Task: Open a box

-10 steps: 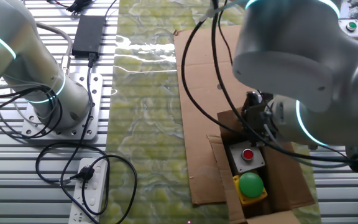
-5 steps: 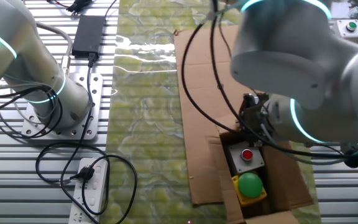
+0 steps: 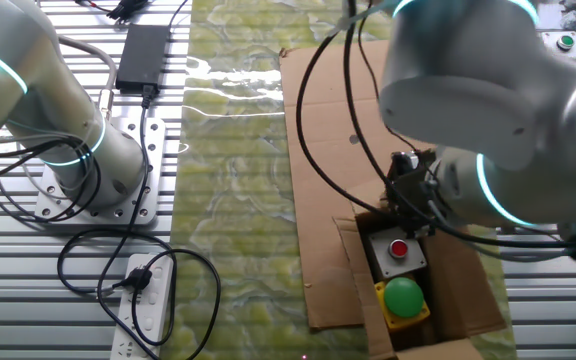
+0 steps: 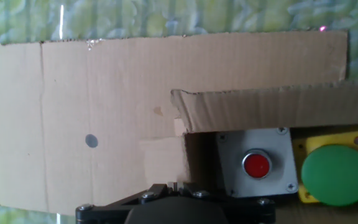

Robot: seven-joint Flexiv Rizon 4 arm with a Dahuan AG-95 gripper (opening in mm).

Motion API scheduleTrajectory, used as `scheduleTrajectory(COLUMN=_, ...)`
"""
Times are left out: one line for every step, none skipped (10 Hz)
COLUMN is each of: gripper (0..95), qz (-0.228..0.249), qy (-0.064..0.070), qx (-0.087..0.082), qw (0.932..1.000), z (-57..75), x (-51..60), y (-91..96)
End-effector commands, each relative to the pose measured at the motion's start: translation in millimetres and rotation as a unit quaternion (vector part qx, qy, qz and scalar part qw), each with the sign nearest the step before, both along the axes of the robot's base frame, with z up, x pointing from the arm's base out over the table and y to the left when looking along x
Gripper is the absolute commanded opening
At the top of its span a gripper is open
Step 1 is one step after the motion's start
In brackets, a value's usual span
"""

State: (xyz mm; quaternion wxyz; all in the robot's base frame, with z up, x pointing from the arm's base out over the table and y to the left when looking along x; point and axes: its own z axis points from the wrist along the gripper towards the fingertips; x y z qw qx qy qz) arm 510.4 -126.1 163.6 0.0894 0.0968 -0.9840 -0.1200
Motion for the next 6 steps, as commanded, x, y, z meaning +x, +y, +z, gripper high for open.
scheduleTrajectory(gripper=0.0, qz=0.054, qy=0.009, qx=-0.038, qw=0.9978, z=14.9, x=-6.3, y=-18.0)
scheduleTrajectory(gripper=0.0, qz=0.075, qy=0.011, qx=-0.06, qw=0.9953, z=18.7, x=-8.3, y=-24.5)
scheduleTrajectory(gripper=0.0, qz=0.092, qy=0.013, qx=-0.076, qw=0.9928, z=21.2, x=-9.7, y=-31.4)
scheduleTrajectory(gripper=0.0, qz=0.108, qy=0.013, qx=-0.079, qw=0.9909, z=21.9, x=-9.8, y=-42.3)
scheduleTrajectory(gripper=0.0, qz=0.122, qy=0.01, qx=-0.075, qw=0.9896, z=19.6, x=-8.7, y=-55.0)
scheduleTrajectory(gripper=0.0, qz=0.132, qy=0.009, qx=-0.072, qw=0.9886, z=17.1, x=-7.7, y=-64.8)
